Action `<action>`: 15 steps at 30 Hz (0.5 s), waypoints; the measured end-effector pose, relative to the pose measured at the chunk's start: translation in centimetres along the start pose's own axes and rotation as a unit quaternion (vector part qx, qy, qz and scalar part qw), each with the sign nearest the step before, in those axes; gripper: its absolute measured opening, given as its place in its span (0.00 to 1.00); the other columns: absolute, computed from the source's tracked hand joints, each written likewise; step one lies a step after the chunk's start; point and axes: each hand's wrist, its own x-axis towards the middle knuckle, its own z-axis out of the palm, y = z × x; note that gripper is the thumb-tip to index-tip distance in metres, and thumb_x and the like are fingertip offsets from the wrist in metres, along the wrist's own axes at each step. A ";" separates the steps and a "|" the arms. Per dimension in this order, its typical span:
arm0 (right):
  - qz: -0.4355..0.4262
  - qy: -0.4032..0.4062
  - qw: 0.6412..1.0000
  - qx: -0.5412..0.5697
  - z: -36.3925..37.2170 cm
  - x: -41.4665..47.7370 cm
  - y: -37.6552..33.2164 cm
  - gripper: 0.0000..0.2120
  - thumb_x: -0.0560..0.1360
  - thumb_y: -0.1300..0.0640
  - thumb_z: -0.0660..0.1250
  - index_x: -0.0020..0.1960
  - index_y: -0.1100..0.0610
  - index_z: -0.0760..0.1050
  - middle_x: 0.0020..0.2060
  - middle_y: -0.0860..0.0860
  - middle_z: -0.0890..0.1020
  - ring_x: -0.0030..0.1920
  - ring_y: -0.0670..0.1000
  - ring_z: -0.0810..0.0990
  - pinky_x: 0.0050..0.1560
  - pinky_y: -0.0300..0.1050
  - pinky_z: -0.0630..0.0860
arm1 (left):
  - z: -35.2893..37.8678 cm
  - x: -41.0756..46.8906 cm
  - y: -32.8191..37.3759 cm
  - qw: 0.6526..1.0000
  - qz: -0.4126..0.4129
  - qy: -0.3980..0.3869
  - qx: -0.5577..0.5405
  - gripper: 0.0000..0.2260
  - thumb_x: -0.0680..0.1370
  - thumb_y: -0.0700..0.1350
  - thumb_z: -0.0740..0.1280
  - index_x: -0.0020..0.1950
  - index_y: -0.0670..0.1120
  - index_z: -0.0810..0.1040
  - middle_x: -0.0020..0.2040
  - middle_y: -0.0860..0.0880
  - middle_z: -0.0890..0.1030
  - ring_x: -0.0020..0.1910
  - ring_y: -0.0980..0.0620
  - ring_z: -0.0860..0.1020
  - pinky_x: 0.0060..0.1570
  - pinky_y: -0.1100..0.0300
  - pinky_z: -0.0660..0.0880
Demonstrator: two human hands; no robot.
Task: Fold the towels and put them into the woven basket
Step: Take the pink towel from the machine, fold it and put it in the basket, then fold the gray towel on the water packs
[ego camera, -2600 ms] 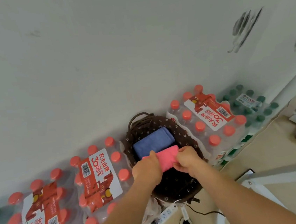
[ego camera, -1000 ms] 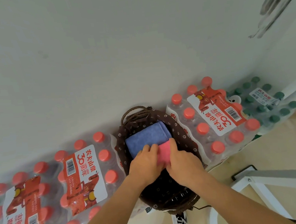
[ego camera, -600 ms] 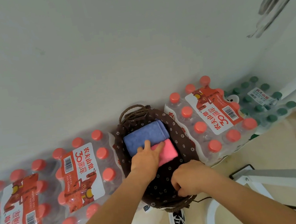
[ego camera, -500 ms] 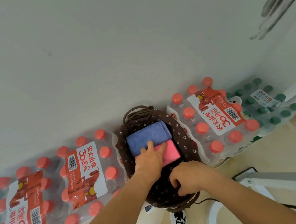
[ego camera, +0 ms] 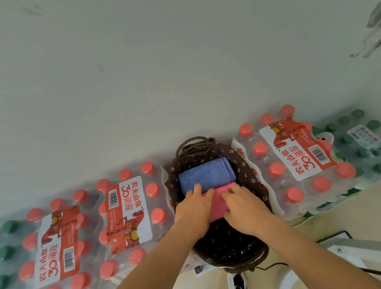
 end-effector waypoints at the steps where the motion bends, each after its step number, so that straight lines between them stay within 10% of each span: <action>1: 0.003 0.001 1.000 0.012 -0.4 0.2 0.0 0.17 0.76 0.54 0.61 0.64 0.55 0.70 0.59 0.54 0.71 0.58 0.56 0.72 0.56 0.48 0.72 | -0.3 -0.2 -0.1 1.000 -0.001 0.010 -0.011 0.29 0.74 0.41 0.68 0.71 0.53 0.60 0.62 0.46 0.63 0.60 0.45 0.69 0.45 0.49 0.75; 11: -0.023 0.006 0.982 0.188 -5.1 2.1 -5.9 0.14 0.78 0.56 0.60 0.62 0.48 0.75 0.53 0.47 0.82 0.53 0.49 0.80 0.57 0.50 0.77 | -4.1 -5.4 -3.5 0.954 -0.060 0.214 -0.202 0.08 0.79 0.47 0.59 0.45 0.48 0.77 0.40 0.51 0.79 0.38 0.49 0.76 0.37 0.52 0.72; 15: -0.087 0.031 0.974 0.206 -5.2 2.3 -12.2 0.10 0.77 0.58 0.62 0.54 0.49 0.79 0.41 0.42 0.81 0.42 0.42 0.79 0.47 0.41 0.76 | -5.4 -10.4 -7.0 0.913 -0.119 0.282 -0.270 0.09 0.80 0.45 0.60 0.50 0.49 0.80 0.39 0.52 0.83 0.38 0.52 0.80 0.37 0.54 0.75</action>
